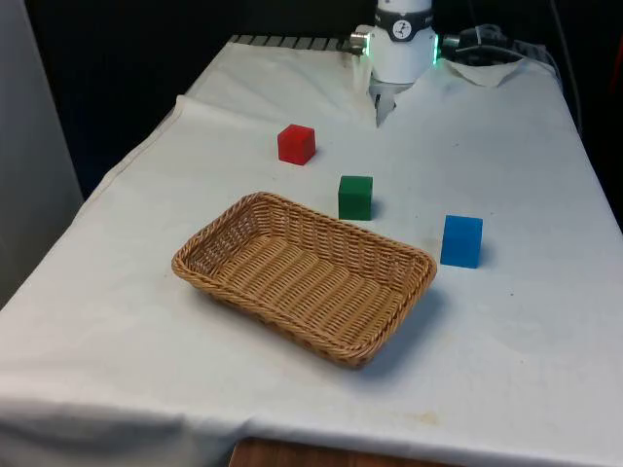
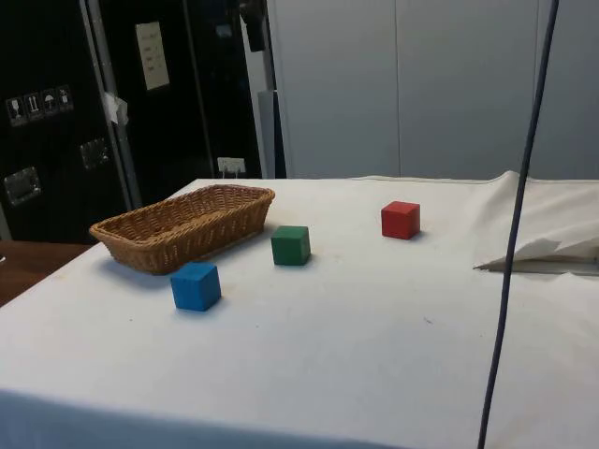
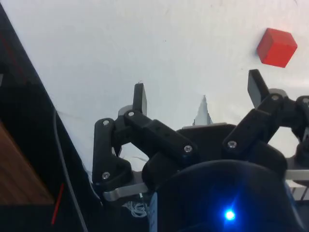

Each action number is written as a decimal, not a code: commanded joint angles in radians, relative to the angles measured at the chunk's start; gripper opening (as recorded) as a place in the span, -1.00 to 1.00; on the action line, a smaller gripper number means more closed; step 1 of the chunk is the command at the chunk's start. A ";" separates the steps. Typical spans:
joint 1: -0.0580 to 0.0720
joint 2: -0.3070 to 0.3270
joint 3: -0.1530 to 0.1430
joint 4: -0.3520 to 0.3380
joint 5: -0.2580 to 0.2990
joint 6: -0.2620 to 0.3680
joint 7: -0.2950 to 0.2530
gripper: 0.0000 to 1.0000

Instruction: Pick up exactly two blocks and place them into the basket.

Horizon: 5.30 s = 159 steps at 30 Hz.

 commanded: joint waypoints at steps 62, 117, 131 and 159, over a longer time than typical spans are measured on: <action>-0.028 0.032 -0.033 -0.310 -0.061 0.376 -0.081 1.00; -0.050 0.266 0.016 -0.447 0.109 0.852 -0.200 1.00; -0.071 0.325 0.027 -0.443 0.127 0.899 -0.233 1.00; -0.054 0.404 0.016 -0.398 0.265 0.903 -0.327 0.79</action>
